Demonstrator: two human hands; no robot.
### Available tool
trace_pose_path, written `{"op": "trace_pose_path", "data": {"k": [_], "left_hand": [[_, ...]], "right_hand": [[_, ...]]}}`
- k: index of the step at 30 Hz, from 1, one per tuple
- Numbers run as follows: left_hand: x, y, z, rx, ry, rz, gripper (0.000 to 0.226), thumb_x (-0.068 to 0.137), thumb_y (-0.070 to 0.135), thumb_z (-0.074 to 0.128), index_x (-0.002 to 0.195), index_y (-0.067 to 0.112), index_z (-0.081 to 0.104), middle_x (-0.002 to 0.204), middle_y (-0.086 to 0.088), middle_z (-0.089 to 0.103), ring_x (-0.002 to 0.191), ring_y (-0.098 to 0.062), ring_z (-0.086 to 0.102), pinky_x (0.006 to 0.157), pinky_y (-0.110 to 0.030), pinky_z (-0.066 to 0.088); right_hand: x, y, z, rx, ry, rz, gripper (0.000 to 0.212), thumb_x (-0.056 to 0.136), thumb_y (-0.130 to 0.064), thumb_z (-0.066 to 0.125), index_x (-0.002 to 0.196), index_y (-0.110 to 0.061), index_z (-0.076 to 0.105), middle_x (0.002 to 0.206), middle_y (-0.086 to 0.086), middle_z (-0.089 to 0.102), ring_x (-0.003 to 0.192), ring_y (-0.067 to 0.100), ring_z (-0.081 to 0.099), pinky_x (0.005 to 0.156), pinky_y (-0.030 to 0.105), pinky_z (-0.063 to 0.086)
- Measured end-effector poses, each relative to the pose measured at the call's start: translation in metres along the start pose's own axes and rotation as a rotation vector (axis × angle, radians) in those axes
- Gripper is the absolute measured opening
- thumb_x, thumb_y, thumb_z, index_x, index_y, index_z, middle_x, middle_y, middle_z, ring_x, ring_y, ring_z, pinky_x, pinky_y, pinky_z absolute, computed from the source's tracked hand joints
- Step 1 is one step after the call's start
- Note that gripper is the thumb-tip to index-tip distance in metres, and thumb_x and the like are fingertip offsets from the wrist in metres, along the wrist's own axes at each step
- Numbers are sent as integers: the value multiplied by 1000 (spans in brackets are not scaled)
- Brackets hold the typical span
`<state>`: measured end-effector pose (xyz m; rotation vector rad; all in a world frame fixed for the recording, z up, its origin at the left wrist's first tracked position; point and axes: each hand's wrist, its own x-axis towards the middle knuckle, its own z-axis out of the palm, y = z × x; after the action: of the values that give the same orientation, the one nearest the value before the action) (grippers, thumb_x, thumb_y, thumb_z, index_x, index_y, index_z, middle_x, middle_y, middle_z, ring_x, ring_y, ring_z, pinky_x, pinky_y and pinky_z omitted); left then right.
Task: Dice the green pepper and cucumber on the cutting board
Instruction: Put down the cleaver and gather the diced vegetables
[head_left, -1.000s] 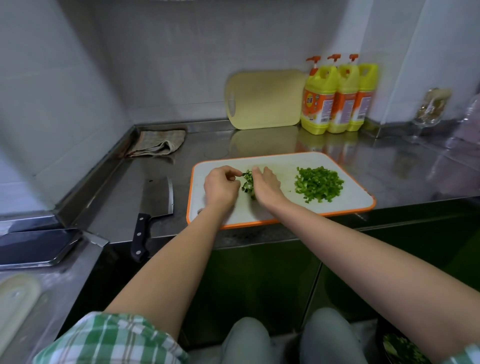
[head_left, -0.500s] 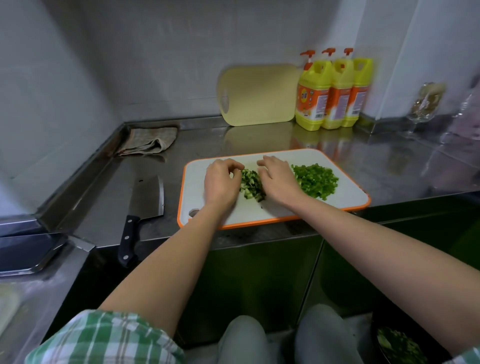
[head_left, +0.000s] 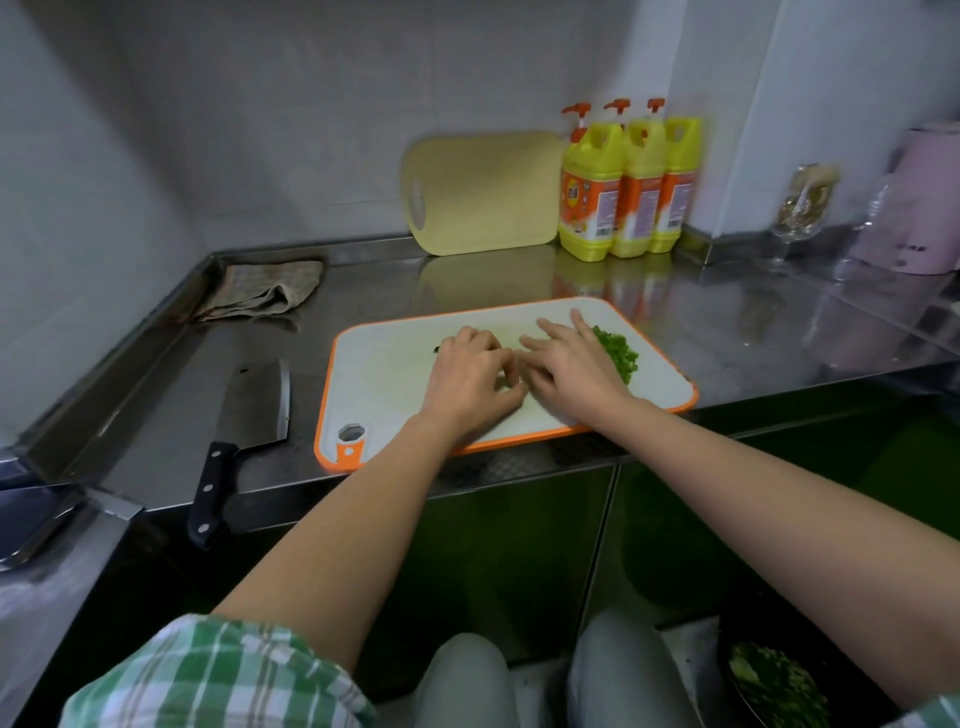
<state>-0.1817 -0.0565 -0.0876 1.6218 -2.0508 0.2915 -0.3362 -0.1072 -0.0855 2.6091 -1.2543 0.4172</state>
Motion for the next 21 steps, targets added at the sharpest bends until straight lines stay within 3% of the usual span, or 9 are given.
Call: {"op": "trace_pose_path", "data": {"k": [2, 6, 9, 12, 15, 17, 19, 21], "left_hand": [[0, -3, -1, 75, 19, 25, 17, 84, 30, 61, 84, 15, 69, 91, -7, 60, 99, -31, 49, 81, -38, 35], [4, -7, -6, 167, 35, 18, 17, 88, 24, 58, 90, 13, 70, 97, -9, 61, 101, -32, 49, 81, -39, 34], [8, -9, -9, 92, 67, -54, 15, 87, 26, 61, 89, 15, 71, 97, -8, 62, 102, -32, 50, 80, -38, 34], [10, -6, -12, 77, 59, -72, 17, 88, 27, 60, 91, 15, 70, 98, -8, 62, 103, -31, 49, 81, -37, 33], [7, -4, -14, 74, 42, -80, 18, 88, 27, 58, 94, 15, 70, 100, -8, 62, 104, -31, 48, 80, -35, 33], [5, -4, -14, 67, 14, -102, 18, 89, 27, 57, 96, 17, 70, 101, -7, 61, 105, -29, 47, 80, -34, 32], [4, -5, -14, 52, -13, -119, 17, 90, 28, 57, 99, 19, 69, 104, -6, 61, 106, -27, 46, 82, -34, 32], [5, -5, -15, 40, -32, -122, 18, 90, 28, 57, 101, 20, 68, 105, -6, 60, 107, -28, 47, 84, -35, 33]], "right_hand": [[0, -3, 4, -15, -33, -9, 34, 99, -31, 41, 119, -27, 69, 130, -3, 63, 141, 22, 34, 118, 46, 2], [-2, 11, 2, -13, -22, 138, 31, 99, -29, 43, 111, -26, 72, 129, -5, 63, 140, 24, 35, 118, 47, 8], [1, 4, -5, 66, 84, 94, 27, 97, -32, 52, 112, -24, 73, 132, -3, 61, 138, 22, 38, 117, 42, 11], [2, -9, -1, 81, 105, 22, 21, 93, -31, 58, 102, -23, 75, 122, -3, 66, 132, 21, 44, 114, 37, 18], [-2, 0, 0, 48, 140, 174, 20, 88, -24, 58, 95, -20, 76, 107, 4, 69, 115, 26, 54, 102, 34, 32], [-2, 7, 0, 69, 154, 263, 20, 88, -23, 59, 96, -17, 76, 107, 7, 69, 109, 27, 55, 93, 35, 39], [0, 4, -6, 235, 190, 259, 20, 90, -23, 61, 101, -14, 75, 117, 7, 68, 113, 27, 54, 92, 36, 40], [3, -5, -19, 498, 247, 259, 19, 92, -20, 61, 100, -11, 75, 110, 4, 71, 106, 23, 60, 90, 33, 44]]}}
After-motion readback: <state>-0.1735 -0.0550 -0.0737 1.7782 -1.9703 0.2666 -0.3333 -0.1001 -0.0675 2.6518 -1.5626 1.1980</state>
